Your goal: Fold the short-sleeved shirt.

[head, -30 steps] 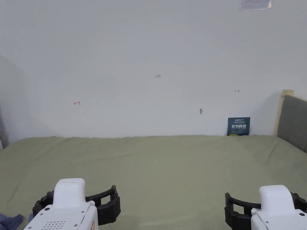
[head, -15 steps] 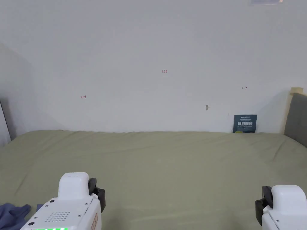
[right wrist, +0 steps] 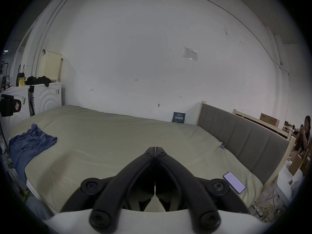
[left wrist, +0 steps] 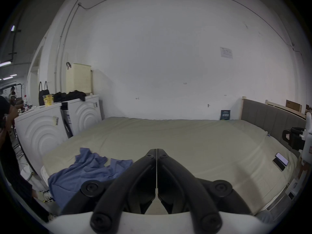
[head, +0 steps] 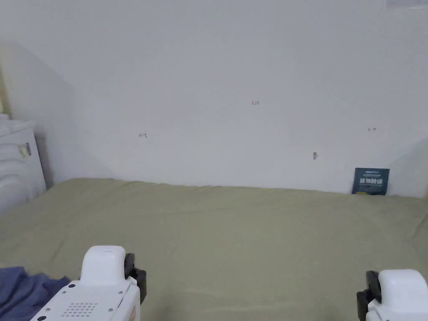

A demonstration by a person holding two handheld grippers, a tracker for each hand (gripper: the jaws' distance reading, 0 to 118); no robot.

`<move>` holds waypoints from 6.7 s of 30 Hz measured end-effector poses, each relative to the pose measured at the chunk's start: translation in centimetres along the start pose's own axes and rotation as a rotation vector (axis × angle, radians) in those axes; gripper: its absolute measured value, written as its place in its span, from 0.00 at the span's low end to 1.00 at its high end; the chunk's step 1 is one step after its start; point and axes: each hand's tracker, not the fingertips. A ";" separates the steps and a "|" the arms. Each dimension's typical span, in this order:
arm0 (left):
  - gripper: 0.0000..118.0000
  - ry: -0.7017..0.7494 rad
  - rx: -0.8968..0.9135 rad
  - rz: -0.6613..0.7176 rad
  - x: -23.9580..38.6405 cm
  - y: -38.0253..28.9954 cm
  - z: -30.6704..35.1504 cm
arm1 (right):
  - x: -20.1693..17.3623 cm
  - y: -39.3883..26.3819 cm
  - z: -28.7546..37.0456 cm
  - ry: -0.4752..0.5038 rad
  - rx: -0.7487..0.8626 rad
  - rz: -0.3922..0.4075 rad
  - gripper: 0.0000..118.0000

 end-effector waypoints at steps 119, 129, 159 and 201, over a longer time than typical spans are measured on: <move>0.00 -0.589 -0.777 -0.254 85.7 -71.2 0.5 | 5.4 -10.8 -0.6 -0.090 -0.395 -0.225 0.00; 0.96 -0.597 -0.747 -0.190 85.1 -71.6 -3.3 | 5.8 -11.2 -1.5 -0.082 -0.415 -0.223 0.00; 0.02 -0.089 -0.173 0.077 3.6 -19.5 -6.5 | 1.2 -5.5 0.9 0.042 -0.218 -0.105 0.00; 0.00 -0.166 -0.760 -0.096 35.6 -61.7 -15.7 | 2.2 -11.0 -8.5 0.047 -0.456 -0.173 0.00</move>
